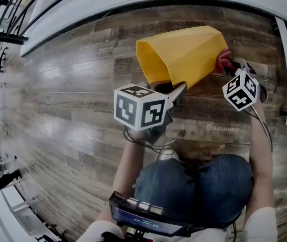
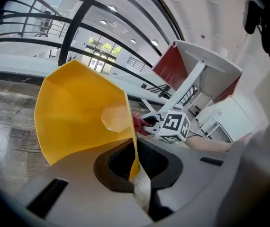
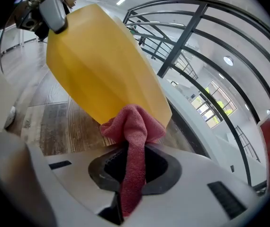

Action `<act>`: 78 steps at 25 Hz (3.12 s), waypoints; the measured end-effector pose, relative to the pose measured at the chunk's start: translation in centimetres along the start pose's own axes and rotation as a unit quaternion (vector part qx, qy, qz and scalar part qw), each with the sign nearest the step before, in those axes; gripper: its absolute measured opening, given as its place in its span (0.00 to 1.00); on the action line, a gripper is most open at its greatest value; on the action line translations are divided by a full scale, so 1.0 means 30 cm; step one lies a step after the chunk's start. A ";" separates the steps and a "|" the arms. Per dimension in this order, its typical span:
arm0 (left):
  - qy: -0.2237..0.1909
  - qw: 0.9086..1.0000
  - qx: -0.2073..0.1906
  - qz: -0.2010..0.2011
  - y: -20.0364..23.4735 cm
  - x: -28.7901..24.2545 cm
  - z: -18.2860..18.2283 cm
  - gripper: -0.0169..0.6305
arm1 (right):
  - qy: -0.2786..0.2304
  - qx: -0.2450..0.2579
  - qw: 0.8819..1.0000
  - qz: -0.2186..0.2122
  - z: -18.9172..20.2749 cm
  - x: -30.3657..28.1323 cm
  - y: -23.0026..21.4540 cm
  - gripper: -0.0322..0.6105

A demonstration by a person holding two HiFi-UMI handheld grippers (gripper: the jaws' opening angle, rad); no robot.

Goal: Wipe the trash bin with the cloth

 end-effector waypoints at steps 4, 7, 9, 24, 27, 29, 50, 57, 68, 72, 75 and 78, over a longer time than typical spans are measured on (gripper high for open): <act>-0.011 1.000 0.024 0.001 0.012 0.005 -0.003 0.05 | 0.011 -0.007 1.000 0.010 0.014 -0.006 -0.023 0.12; -0.021 0.999 0.050 0.002 0.022 0.013 -0.013 0.05 | -0.012 -0.012 1.000 0.022 -0.016 0.052 -0.024 0.12; -0.028 0.998 0.063 0.007 0.023 0.016 -0.019 0.05 | -0.041 -0.004 0.999 0.028 -0.055 0.115 -0.006 0.12; -0.076 0.985 0.150 0.040 0.036 0.005 -0.075 0.05 | -0.200 0.127 0.970 -0.047 -0.273 0.293 0.283 0.12; -0.075 0.985 0.153 0.039 0.033 0.001 -0.071 0.05 | -0.182 0.116 0.975 -0.047 -0.258 0.259 0.268 0.12; -0.072 0.985 0.151 0.037 0.030 0.000 -0.067 0.05 | -0.166 0.098 0.980 -0.044 -0.232 0.229 0.241 0.12; -0.068 0.986 0.152 0.023 0.027 0.001 -0.045 0.05 | -0.033 0.013 0.999 0.003 -0.006 -0.032 -0.010 0.12; -0.084 0.982 0.167 0.026 0.025 -0.002 -0.074 0.05 | -0.040 -0.013 0.999 0.012 -0.008 0.038 -0.012 0.12; -0.068 0.985 0.156 0.019 0.013 -0.002 -0.136 0.05 | -0.209 0.027 0.976 -0.061 -0.221 0.323 0.201 0.12; -0.077 0.983 0.168 0.022 0.002 -0.009 -0.137 0.05 | -0.207 0.060 0.972 -0.095 -0.252 0.296 0.291 0.12; -0.077 0.982 0.171 0.023 -0.005 -0.015 -0.132 0.05 | -0.190 0.059 0.975 -0.094 -0.238 0.263 0.299 0.12; -0.077 0.982 0.172 0.021 -0.005 -0.015 -0.122 0.05 | -0.166 0.042 0.982 -0.076 -0.201 0.220 0.271 0.12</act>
Point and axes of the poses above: the fingertips, and each gripper's own axes: x backward along the fingers, y to its left, z out of its underside, the point moved 6 cm from there along x, backward along the fingers, and after that the axes turned 3 degrees about y, right-handed, at the moved point
